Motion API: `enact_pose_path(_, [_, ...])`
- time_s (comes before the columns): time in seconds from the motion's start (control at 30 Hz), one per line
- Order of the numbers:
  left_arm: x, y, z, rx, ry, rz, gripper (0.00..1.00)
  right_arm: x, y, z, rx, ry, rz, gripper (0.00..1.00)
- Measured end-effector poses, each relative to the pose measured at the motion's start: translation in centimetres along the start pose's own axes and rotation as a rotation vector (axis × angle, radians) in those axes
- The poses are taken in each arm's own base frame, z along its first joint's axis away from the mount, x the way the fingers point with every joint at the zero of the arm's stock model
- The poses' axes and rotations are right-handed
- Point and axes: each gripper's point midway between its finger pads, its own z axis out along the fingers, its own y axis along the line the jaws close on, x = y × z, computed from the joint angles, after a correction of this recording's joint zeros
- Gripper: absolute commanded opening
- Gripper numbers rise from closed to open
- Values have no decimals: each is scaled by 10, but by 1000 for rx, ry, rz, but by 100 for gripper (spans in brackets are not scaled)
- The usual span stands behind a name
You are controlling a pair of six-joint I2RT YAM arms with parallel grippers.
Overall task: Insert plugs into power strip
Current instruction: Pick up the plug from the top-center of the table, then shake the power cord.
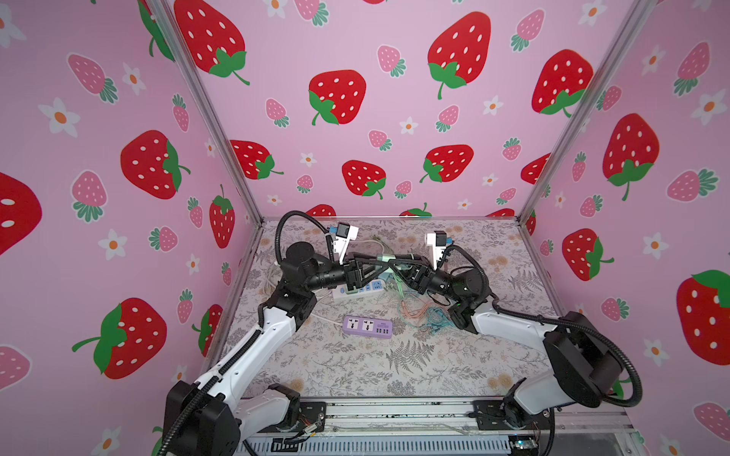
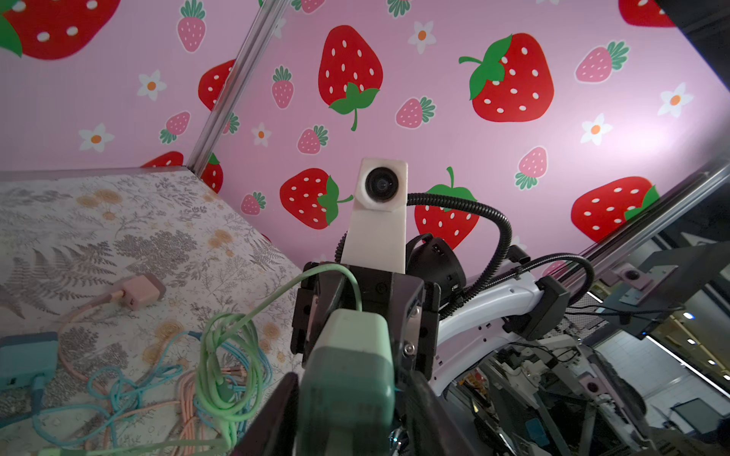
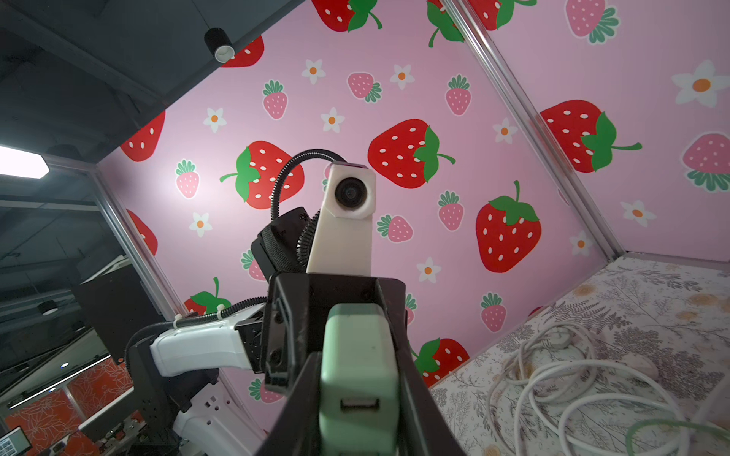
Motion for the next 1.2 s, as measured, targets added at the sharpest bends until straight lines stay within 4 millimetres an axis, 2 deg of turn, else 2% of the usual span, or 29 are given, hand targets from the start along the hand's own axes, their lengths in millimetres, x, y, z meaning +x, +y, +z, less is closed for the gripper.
enact_pose_path(0.17, [-4, 8, -14, -56, -26, -18, 65, 1, -15, 1, 59, 47, -28, 9])
enact_pose_path(0.3, [-5, 13, -27, -102, -44, -29, 65, -9, -28, 4, 115, 93, -88, 8])
enact_pose_path(0.43, [1, 28, -40, -184, -46, -62, 65, -22, -44, 9, 180, 152, -160, 7])
enact_pose_path(0.57, [8, 53, -59, -295, -68, -115, 65, -27, -72, 9, 259, 225, -223, 7])
enact_pose_path(0.8, [30, 108, -100, -569, -121, -261, 65, -15, -148, 10, 460, 437, -317, 6])
enact_pose_path(0.93, [46, 137, -120, -711, -137, -345, 65, -10, -181, 9, 552, 552, -365, 6])
enact_pose_path(1.03, [61, 160, -135, -795, -142, -414, 65, -9, -199, 8, 609, 616, -379, 7])
enact_pose_path(1.2, [89, 190, -151, -890, -130, -518, 65, -1, -212, 7, 676, 697, -356, 7])
